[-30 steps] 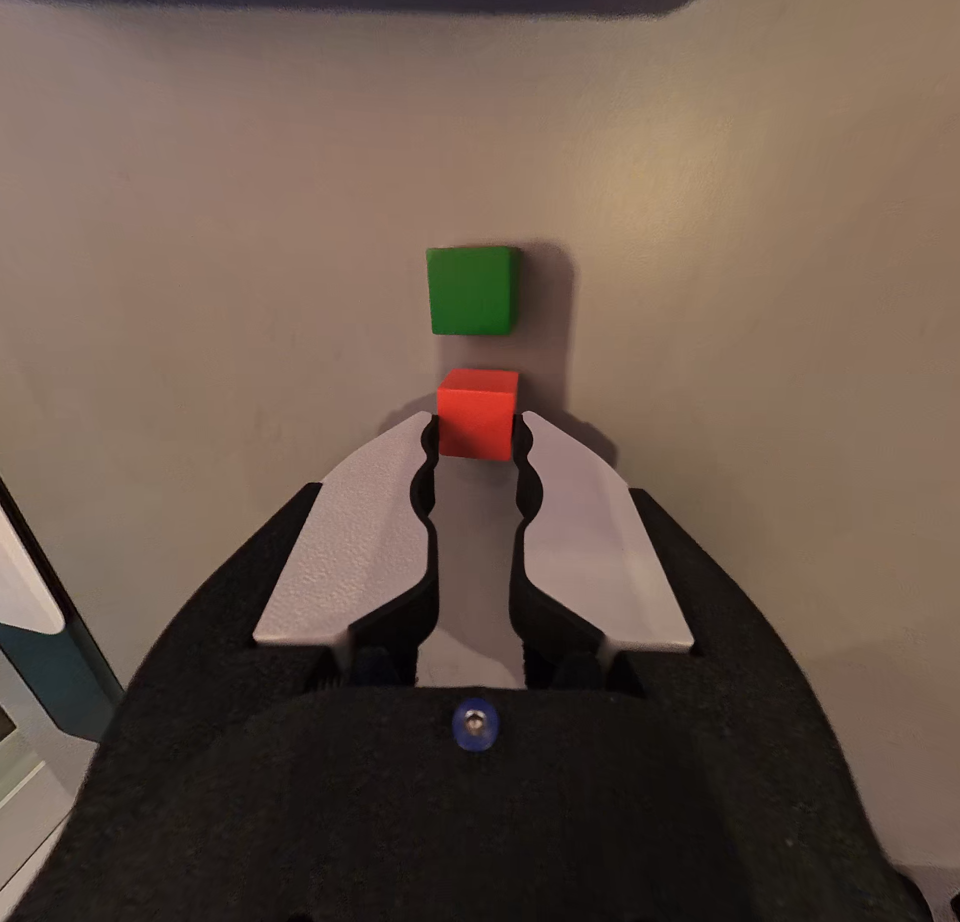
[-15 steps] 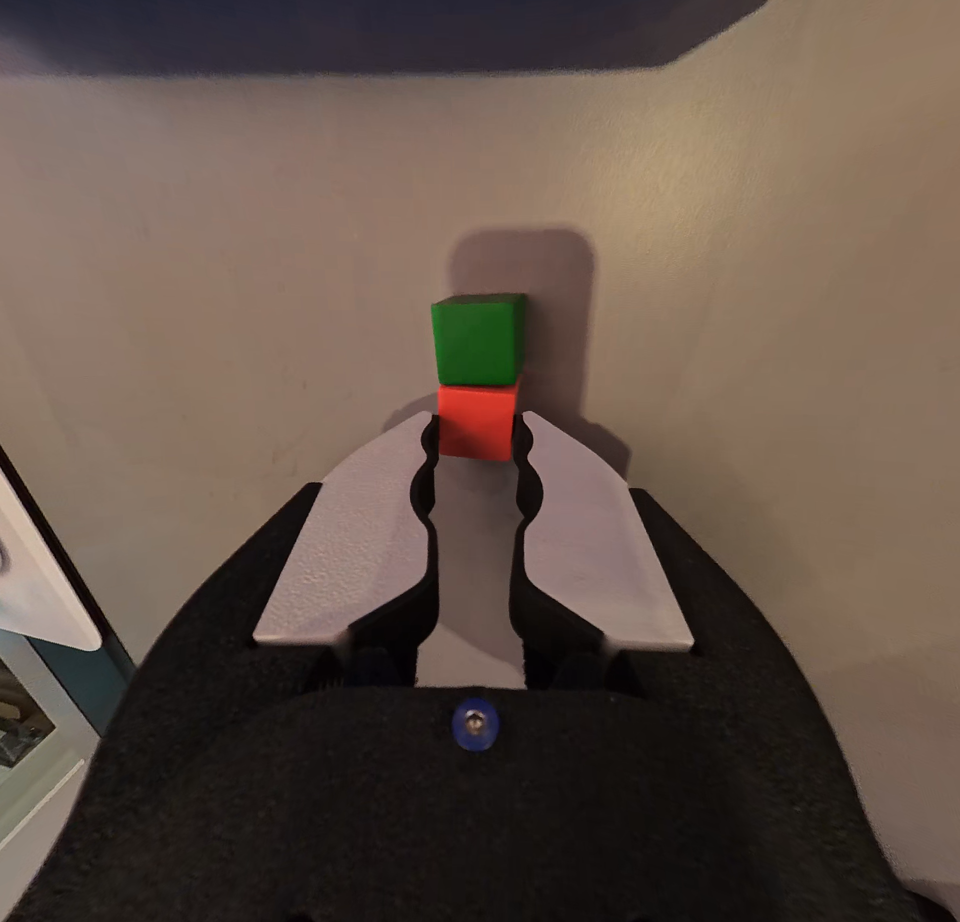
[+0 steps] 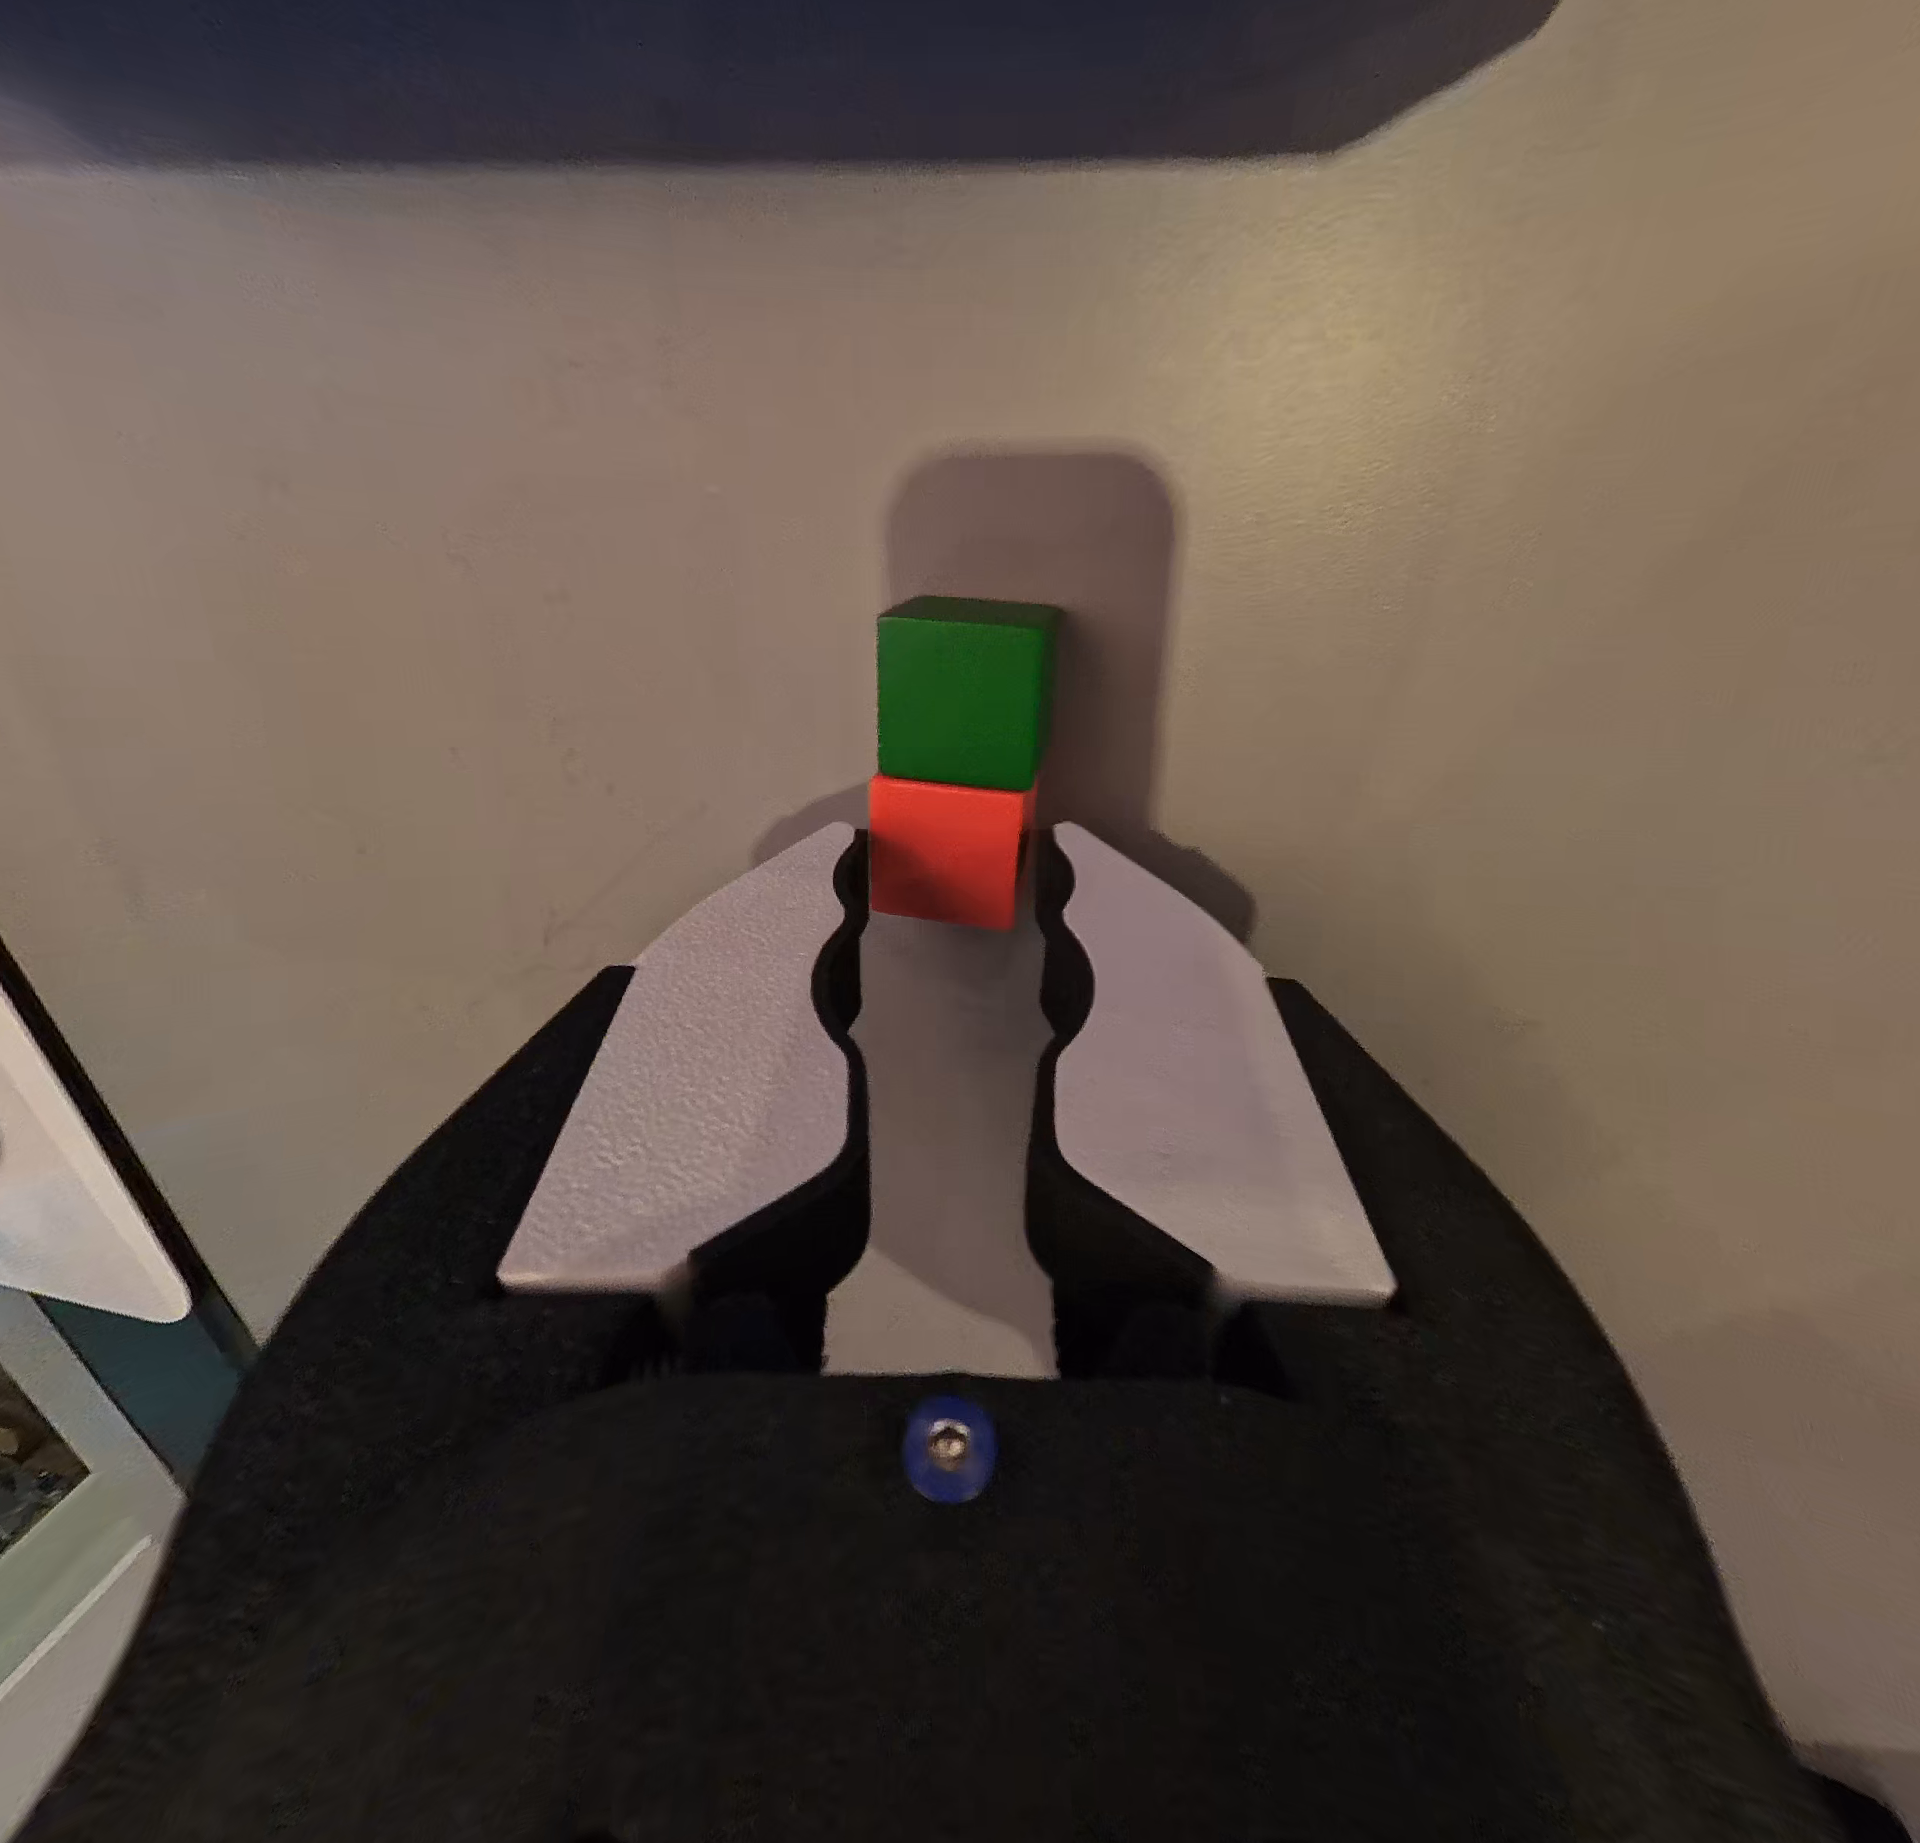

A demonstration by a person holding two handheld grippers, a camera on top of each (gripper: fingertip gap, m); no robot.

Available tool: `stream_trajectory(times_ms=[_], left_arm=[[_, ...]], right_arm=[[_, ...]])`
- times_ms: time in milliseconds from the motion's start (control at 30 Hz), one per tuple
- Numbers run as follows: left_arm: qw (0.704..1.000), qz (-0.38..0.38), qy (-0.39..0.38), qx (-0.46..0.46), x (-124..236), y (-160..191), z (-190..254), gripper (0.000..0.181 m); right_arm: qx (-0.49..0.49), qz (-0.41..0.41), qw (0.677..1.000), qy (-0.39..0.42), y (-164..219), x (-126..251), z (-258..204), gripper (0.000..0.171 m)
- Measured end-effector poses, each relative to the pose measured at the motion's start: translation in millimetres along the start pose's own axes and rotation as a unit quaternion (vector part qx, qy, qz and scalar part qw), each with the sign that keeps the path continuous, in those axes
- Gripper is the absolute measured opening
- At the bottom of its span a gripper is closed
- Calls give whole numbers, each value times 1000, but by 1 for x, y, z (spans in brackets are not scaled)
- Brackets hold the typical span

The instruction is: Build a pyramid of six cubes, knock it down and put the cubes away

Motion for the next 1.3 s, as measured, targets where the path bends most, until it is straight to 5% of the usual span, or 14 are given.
stream_trajectory(times_ms=[200, 367, 467, 600, 700, 867, 1300], left_arm=[[996, 73, 27, 38, 27, -19, 1, 51], [989, 129, -58, 50, 117, -1, -26, 47], [979, 134, -120, 93, 183, 56, -44, 46], [952, 13, -226, 204, 238, 196, -65, 48], [940, -49, -195, 276, 228, 281, -53, 47], [943, -124, -100, 292, 181, 366, -19, 46], [933, -150, -81, 317, 139, 394, -22, 44]], right_arm=[[-6, -2, 1000, -2, 1, 0, 3, 57], [-9, -5, 1000, -4, 3, 0, 4, 57], [-9, 0, 1000, -7, 2, 1, 3, 57], [-11, 2, 1000, -7, 1, 0, 4, 57], [-13, -4, 1000, -4, 3, -2, 6, 57], [-12, -7, 1000, 0, 4, -1, 8, 57], [-23, -16, 1000, 4, 11, -3, 15, 57]])
Point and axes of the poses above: each gripper's, where its closed fingertips meet, x back along the fingers, y out of its underside, z = x × y across the jaws, the point moved 2 cm from there along x, back along the fingers, and after that the axes turned 12 degrees about z, right-handed, at the moved point
